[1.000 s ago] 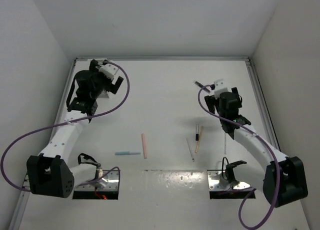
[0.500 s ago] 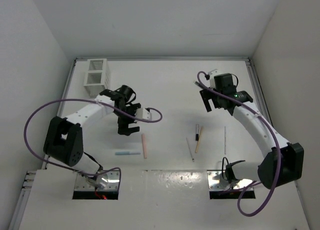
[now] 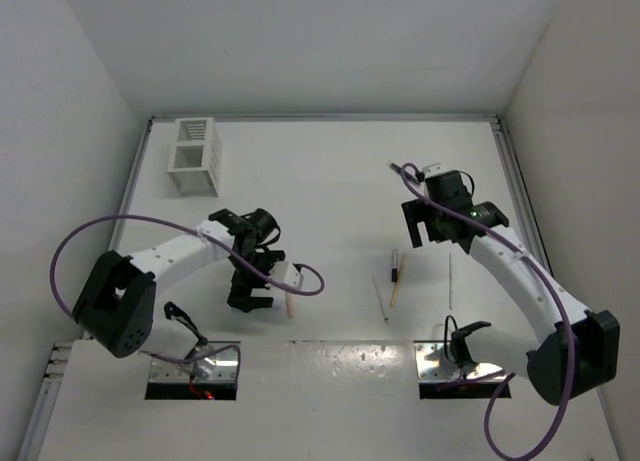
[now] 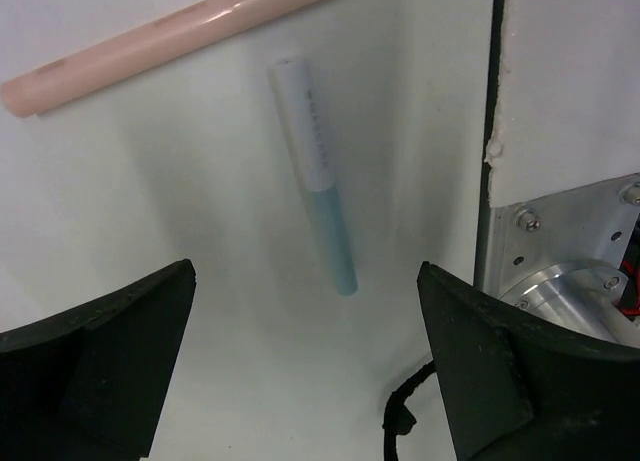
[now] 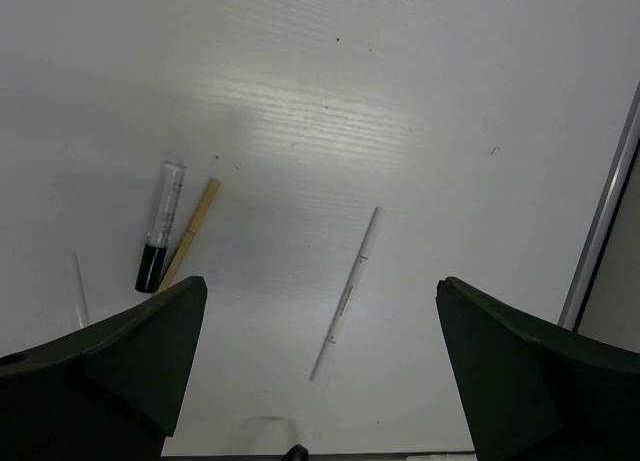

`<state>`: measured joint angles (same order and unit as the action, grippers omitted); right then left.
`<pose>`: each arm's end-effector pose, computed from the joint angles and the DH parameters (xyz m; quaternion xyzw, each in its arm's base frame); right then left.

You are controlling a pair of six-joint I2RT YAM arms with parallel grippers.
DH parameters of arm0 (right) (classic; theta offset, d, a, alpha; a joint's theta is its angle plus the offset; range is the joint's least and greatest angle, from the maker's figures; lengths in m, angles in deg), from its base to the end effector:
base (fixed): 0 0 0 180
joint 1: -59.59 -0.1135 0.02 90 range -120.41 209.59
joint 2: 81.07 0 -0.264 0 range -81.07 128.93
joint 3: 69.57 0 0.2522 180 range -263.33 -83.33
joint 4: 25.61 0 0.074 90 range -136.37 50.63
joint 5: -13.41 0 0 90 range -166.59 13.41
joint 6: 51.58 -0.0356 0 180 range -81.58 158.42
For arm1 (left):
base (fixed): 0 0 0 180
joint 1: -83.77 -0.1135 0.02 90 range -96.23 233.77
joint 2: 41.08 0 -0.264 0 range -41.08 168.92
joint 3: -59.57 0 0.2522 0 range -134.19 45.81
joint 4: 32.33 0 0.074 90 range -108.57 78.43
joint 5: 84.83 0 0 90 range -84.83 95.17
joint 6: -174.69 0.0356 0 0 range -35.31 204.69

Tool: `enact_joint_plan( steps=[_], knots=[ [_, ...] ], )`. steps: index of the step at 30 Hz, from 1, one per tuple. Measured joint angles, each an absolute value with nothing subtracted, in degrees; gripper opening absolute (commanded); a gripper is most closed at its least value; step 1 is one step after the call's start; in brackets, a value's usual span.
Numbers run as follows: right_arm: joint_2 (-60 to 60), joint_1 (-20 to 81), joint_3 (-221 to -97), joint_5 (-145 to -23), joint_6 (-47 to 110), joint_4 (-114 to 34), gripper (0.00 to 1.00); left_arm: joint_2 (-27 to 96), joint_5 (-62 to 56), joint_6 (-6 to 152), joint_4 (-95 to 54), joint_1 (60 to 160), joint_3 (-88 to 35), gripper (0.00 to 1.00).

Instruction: Organize the makeup

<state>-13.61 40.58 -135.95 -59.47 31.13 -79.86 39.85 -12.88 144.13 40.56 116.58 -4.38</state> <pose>0.2231 0.0658 0.2637 -0.0523 0.9435 -0.0713 0.3192 0.1788 -0.1284 0.1927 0.7121 0.6844 -0.1524 0.0372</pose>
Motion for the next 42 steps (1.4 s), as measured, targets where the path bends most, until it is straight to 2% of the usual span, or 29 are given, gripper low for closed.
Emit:
enact_joint_plan(
  steps=[3,8,13,16,17,19,20,23,24,26,28,38,42],
  knots=[
    [-17.4,40.1,-133.3,-58.2,28.9,-80.5,0.98,38.2,-12.2,142.4,38.8,118.9,-2.0,1.00],
    [-24.7,39.8,-129.4,-56.4,23.6,-85.0,0.94,37.9,-8.5,135.7,32.2,124.3,2.0,0.87],
    [-34.1,39.6,-127.5,-54.2,19.6,-88.7,0.89,38.2,-3.7,129.4,23.8,128.1,5.9,0.81],
    [-38.5,39.6,-126.3,-53.1,17.7,-90.5,0.87,38.3,-1.7,126.4,20.5,130.3,8.4,0.73],
    [-39.4,39.6,-126.2,-52.8,17.2,-91.2,0.87,38.0,-0.9,125.4,19.4,131.1,8.9,0.68],
    [-40.3,39.6,-126.2,-52.2,16.0,-92.9,0.87,37.4,-0.3,123.5,18.6,132.4,9.7,0.62],
    [-40.4,39.6,-126.2,-52.0,15.6,-93.7,0.87,36.8,0.2,122.7,18.3,133.1,10.1,0.54],
    [-40.4,39.6,-126.2,-51.4,14.7,-95.5,0.86,35.1,1.1,120.3,17.6,134.4,11.6,0.39],
    [-40.4,39.6,-126.2,-51.2,14.5,-95.8,0.86,34.6,1.3,119.7,17.2,134.7,12.0,0.26],
    [-40.4,39.6,-126.2,-51.0,14.2,-96.2,0.86,33.6,2.2,118.8,16.0,135.0,12.8,0.15],
    [-40.3,39.6,-126.2,-51.0,14.1,-96.2,0.86,32.7,3.8,118.3,14.2,135.1,13.6,0.00],
    [-35.5,39.6,-126.6,-52.6,15.5,-91.6,0.86,28.3,11.1,117.7,12.7,132.6,15.3,0.00],
    [-31.4,39.6,-127.2,-55.8,18.8,-86.2,0.88,26.5,14.2,120.4,13.6,127.3,8.9,0.00]
  ],
)
